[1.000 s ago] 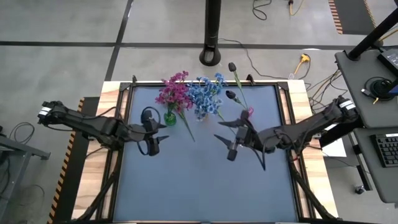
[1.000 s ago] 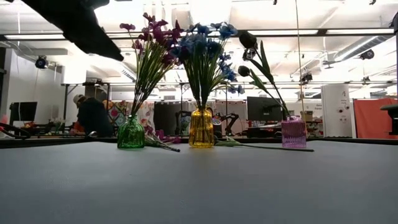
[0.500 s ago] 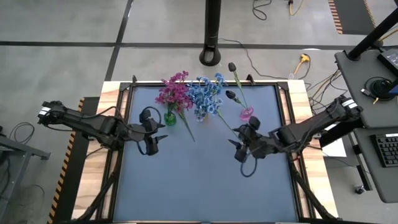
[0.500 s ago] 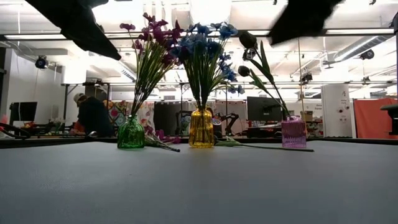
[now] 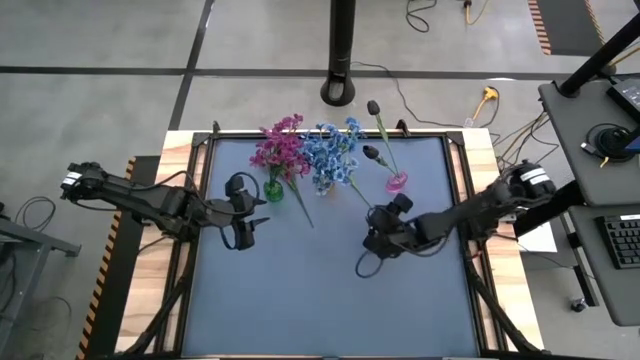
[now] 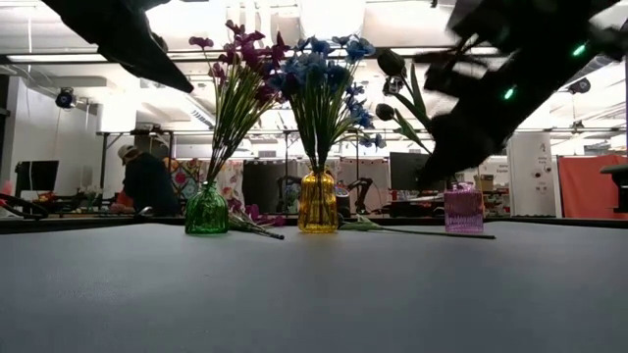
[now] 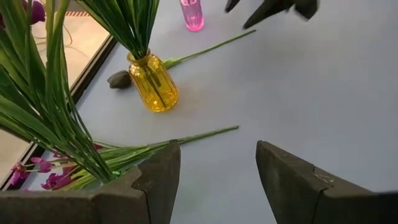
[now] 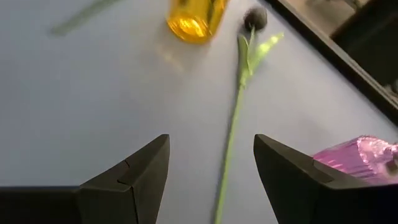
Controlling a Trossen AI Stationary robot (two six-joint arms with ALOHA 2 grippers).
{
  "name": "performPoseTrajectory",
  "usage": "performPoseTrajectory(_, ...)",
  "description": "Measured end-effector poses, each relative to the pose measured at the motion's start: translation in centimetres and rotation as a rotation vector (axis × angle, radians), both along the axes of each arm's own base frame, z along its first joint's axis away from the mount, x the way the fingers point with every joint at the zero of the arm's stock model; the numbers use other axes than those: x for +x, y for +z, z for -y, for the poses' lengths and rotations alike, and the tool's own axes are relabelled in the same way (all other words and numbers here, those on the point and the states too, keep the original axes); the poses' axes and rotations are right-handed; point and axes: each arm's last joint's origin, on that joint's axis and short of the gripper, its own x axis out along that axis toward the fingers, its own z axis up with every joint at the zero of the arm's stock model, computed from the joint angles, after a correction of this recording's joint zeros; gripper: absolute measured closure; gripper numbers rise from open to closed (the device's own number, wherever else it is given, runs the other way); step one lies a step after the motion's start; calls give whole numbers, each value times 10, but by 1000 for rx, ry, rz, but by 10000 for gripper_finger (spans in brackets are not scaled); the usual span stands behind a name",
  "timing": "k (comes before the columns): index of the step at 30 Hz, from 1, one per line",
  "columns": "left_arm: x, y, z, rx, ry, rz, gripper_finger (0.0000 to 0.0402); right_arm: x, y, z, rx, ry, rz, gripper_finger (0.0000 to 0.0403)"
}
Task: Sort flowers into vase by color
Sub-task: Put the black flower into the purple flower vase
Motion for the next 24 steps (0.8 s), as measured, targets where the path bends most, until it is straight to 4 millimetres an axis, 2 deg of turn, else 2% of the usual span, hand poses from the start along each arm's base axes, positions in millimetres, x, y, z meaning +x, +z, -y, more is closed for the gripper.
performPoseTrajectory(8,2,-5,0,20,-10,-27,208,22,-24,36,62,-23,-5,177)
performPoseTrajectory(12,3,-6,1,38,-20,-41,208,23,-35,46,58,-76,-26,177)
performPoseTrajectory(18,6,-8,2,43,-22,-51,208,19,-51,50,82,-130,-45,196)
performPoseTrajectory(24,12,-9,3,47,-26,-36,208,14,-57,49,166,-139,-30,249)
